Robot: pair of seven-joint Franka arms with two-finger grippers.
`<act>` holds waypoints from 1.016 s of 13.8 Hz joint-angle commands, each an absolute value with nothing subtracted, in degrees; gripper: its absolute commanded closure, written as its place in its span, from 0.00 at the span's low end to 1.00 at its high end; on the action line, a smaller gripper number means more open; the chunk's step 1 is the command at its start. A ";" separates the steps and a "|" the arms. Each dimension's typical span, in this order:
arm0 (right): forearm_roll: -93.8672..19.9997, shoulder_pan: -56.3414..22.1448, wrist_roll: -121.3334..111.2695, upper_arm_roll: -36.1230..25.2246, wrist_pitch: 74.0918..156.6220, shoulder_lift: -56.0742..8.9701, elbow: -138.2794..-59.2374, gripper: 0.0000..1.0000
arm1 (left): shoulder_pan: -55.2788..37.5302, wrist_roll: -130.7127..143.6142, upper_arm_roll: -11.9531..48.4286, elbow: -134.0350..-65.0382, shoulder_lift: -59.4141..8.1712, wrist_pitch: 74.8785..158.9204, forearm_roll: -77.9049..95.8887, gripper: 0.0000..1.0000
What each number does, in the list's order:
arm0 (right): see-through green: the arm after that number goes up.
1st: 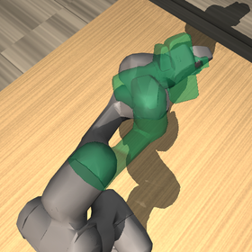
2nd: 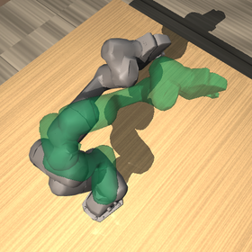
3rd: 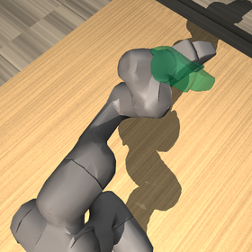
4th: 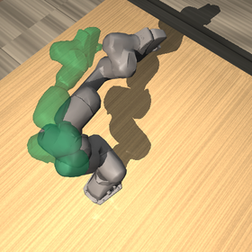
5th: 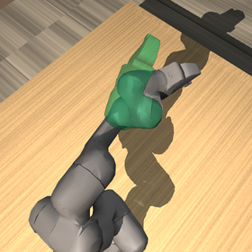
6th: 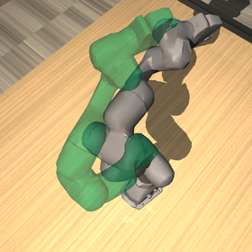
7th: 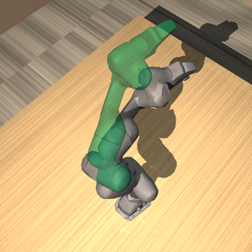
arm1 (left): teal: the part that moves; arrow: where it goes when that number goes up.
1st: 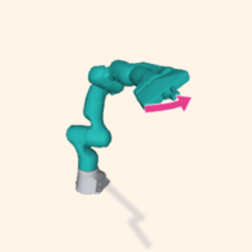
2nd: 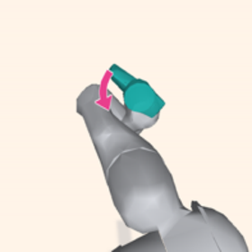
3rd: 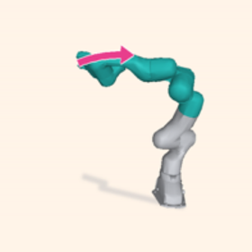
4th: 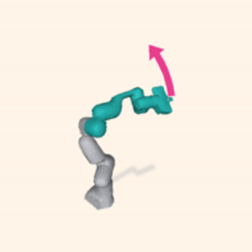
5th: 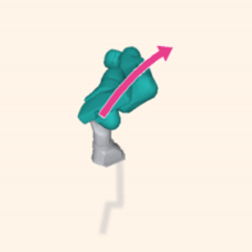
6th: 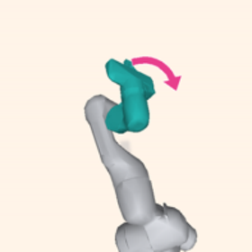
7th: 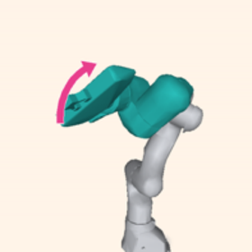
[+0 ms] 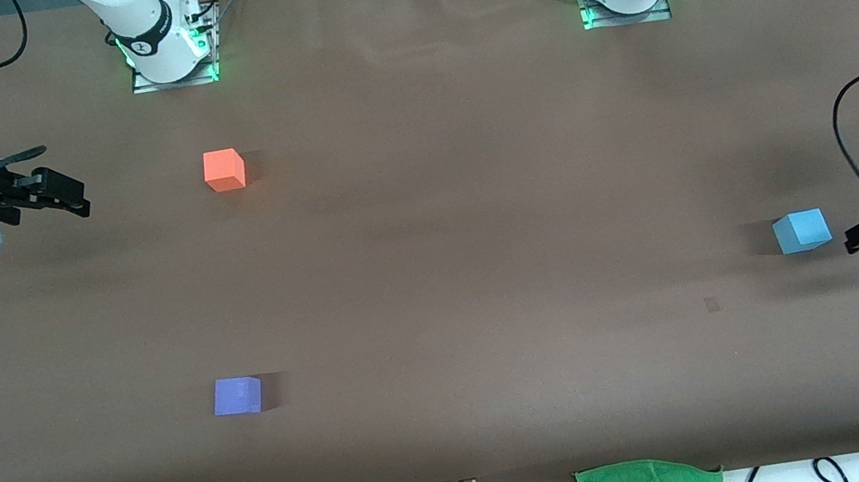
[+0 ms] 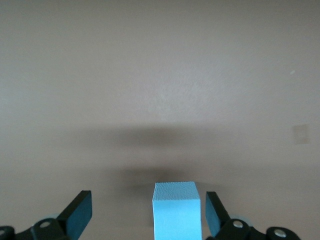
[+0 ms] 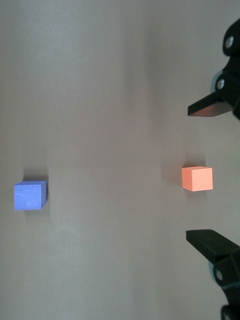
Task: Place blue block between orange and purple blocks
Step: 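Close the left gripper around the light-blue block and lift it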
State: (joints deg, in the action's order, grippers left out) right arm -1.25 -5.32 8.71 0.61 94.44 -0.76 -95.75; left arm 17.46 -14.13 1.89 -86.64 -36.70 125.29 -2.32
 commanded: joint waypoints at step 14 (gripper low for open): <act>-1.76 -4.83 9.32 0.97 94.31 -0.18 -96.06 0.00 | 17.49 -17.05 2.55 -93.16 -40.16 125.07 -2.46 0.02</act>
State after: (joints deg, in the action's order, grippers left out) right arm -1.25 -5.32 8.72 0.61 94.44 -0.76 -95.75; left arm 17.33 -15.29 2.44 -93.20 -39.40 124.97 -2.32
